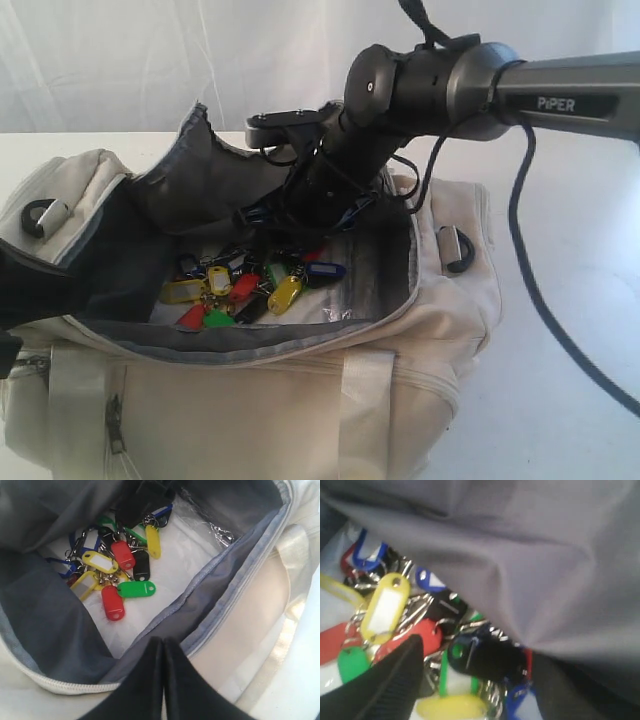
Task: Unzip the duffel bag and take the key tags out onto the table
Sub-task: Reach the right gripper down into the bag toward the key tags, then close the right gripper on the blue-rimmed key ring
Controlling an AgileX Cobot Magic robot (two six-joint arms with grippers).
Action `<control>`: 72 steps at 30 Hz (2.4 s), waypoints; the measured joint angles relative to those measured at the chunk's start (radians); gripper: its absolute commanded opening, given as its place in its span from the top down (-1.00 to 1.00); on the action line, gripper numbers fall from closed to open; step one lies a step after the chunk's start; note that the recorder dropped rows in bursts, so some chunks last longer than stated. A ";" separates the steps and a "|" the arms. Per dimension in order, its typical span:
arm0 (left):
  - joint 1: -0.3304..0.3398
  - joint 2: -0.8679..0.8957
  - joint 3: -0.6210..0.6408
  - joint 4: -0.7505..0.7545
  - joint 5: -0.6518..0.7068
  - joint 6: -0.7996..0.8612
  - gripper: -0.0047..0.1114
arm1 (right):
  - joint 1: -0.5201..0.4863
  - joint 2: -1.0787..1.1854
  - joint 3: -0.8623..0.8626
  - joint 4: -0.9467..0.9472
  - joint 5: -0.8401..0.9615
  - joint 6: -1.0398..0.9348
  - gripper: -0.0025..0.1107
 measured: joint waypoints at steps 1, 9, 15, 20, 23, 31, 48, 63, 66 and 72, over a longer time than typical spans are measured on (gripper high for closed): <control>-0.001 0.000 0.002 0.000 0.000 0.000 0.92 | 0.000 0.012 -0.014 -0.002 0.002 0.004 -0.10; -0.001 0.000 0.002 -0.007 -0.002 0.000 0.92 | 0.008 0.152 -0.199 -0.086 0.119 0.049 -0.10; -0.001 0.000 0.002 -0.012 -0.002 0.000 0.92 | 0.029 0.159 -0.243 -0.080 0.381 0.051 -0.10; -0.001 0.000 0.002 -0.025 -0.002 0.002 0.92 | 0.035 0.159 -0.243 -0.080 0.353 0.049 -0.10; -0.001 0.000 0.002 -0.030 -0.002 0.002 0.92 | 0.036 0.161 -0.245 -0.077 0.275 0.057 -0.10; -0.001 0.000 0.002 -0.030 -0.002 0.002 0.92 | 0.036 0.206 -0.258 0.007 0.257 0.075 -0.08; -0.001 0.000 0.002 -0.030 -0.002 0.002 0.92 | 0.036 0.203 -0.263 0.059 0.386 0.029 0.96; -0.001 0.000 0.002 -0.030 -0.002 0.002 0.92 | 0.036 0.001 -0.256 -0.131 0.411 0.016 0.96; -0.001 0.000 0.002 -0.030 -0.002 0.002 0.92 | 0.036 -0.027 -0.256 -0.140 0.411 0.016 0.96; -0.001 0.000 0.002 -0.030 -0.002 0.004 0.92 | 0.036 -0.133 -0.256 -0.204 0.415 0.016 0.96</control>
